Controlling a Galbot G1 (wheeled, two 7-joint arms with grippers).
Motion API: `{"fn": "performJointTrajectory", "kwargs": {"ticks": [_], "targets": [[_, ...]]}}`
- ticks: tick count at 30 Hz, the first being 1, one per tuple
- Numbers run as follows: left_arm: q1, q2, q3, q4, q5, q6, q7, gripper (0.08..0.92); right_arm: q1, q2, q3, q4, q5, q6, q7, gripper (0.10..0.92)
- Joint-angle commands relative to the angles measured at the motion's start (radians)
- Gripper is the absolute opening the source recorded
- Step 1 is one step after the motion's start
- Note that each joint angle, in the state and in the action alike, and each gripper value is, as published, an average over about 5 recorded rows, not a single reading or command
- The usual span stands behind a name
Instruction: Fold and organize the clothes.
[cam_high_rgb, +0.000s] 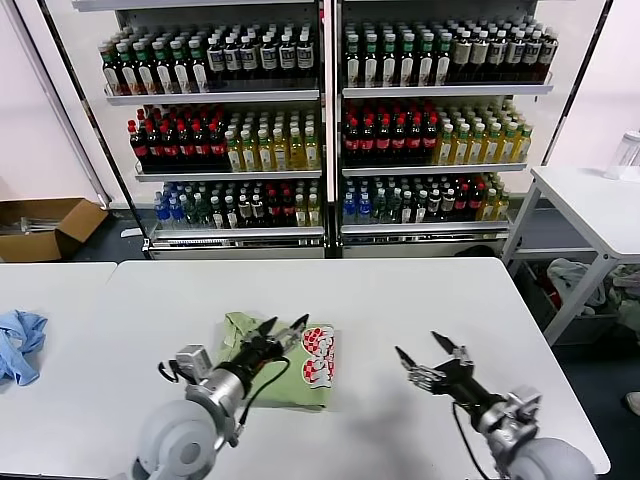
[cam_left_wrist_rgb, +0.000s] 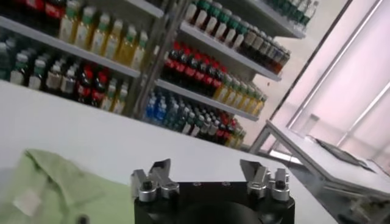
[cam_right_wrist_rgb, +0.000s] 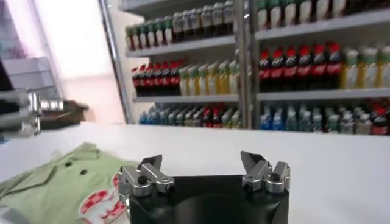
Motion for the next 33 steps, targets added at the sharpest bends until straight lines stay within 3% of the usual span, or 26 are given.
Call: {"fn": "performJointTrajectory", "kwargs": {"ticks": [1,13,23,33], "targets": [[0.058,0.088,-0.216,-0.034,-0.012,-0.013,0.054,0.782,0.277,0.006,-0.395,-0.197,-0.041,-0.123,0.079,0.823],[0.135,0.02,-0.208,-0.086,0.082,-0.013,0.05,0.823,0.484,0.074,-0.61,-0.364,-0.029,-0.198,0.124,0.798],[0.134,0.03,-0.225,-0.09,0.079,-0.013,0.051,0.823,0.5,0.085,-0.631,-0.347,-0.046,-0.204,0.108,0.524],[0.125,0.033,-0.231,-0.074,0.08,-0.015,0.053,0.823,0.389,-0.012,-0.484,-0.203,-0.117,-0.181,0.038,0.23]]}}
